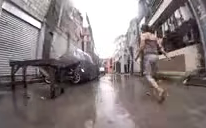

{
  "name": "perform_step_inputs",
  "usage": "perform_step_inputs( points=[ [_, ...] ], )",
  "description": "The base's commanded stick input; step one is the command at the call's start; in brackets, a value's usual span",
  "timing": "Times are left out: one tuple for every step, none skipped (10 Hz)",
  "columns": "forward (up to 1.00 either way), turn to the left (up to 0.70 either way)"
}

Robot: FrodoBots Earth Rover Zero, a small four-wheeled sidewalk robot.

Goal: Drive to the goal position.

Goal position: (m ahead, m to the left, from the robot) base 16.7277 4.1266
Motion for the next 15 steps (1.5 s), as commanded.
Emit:
perform_step_inputs(
  points=[
    [0.99, -0.11],
    [0.99, 0.00],
    [0.99, 0.00],
    [0.99, 0.00],
    [0.99, 0.00],
    [0.99, 0.00],
    [0.99, 0.00],
    [0.99, 0.00],
    [0.99, 0.00],
    [0.99, 0.00],
    [0.99, 0.28],
    [0.99, 0.40],
    [0.99, 0.15],
    [0.99, 0.00],
    [0.99, 0.00]
  ],
)
